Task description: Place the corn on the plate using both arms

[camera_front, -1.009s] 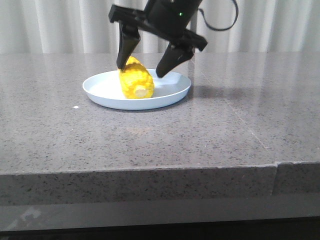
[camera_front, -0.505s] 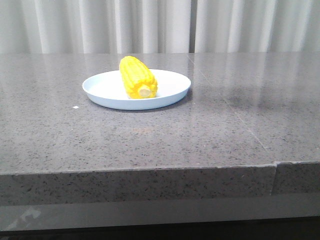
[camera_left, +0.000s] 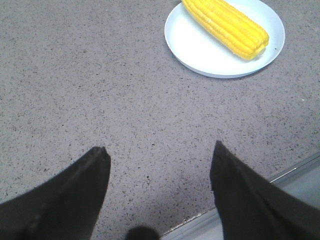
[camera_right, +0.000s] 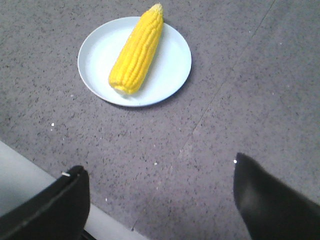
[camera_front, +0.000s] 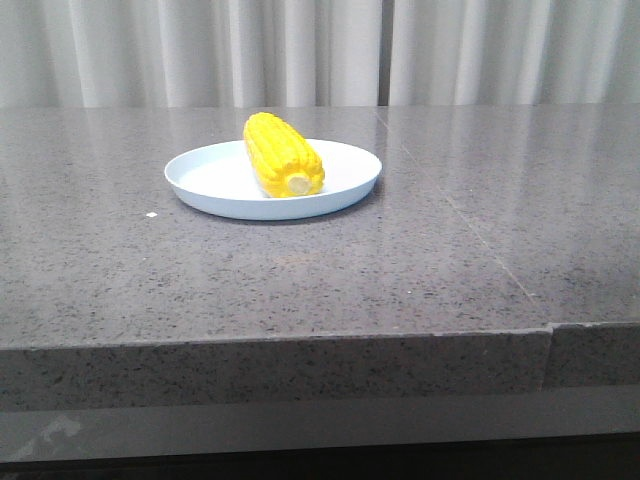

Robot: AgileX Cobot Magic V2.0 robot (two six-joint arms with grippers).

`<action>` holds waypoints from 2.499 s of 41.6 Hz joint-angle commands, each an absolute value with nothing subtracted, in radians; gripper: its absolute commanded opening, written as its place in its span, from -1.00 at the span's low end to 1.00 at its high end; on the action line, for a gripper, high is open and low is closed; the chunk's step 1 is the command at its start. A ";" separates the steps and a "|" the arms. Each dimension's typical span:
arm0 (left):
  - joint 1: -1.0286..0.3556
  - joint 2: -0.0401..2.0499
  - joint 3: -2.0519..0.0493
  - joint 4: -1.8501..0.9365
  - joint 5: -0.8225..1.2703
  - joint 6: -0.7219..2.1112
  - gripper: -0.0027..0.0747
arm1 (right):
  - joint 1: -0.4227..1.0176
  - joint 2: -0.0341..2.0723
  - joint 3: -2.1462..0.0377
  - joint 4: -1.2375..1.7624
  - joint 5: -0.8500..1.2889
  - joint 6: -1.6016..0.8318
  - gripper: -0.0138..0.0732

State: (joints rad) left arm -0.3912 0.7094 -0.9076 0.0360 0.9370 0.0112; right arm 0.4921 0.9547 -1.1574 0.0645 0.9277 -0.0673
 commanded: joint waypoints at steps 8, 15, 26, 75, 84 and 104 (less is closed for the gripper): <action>-0.400 0.707 -0.934 0.036 0.870 0.000 0.18 | 0.490 0.727 -0.991 0.058 0.878 -0.047 0.73; -0.400 0.707 -0.934 0.036 0.870 0.000 0.17 | 0.490 0.628 -0.919 0.058 0.877 -0.047 0.73; -0.400 0.707 -0.934 0.036 0.870 0.000 -0.38 | 0.490 0.594 -0.912 0.058 0.861 -0.047 0.39; -0.225 0.440 -0.671 0.087 0.591 0.000 -0.98 | 0.490 0.594 -0.912 0.060 0.856 -0.047 -0.84; -0.083 0.207 -0.324 0.050 0.244 0.000 -0.98 | 0.490 0.594 -0.912 0.060 0.856 -0.047 -0.84; 0.003 -0.025 0.002 0.027 -0.037 0.000 -0.98 | 0.490 0.594 -0.912 0.060 0.856 -0.047 -0.84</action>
State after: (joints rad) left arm -0.0036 -0.0030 0.0039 0.0366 0.0645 0.0112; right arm 0.4921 0.5932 -0.8908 0.0623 0.9250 -0.0432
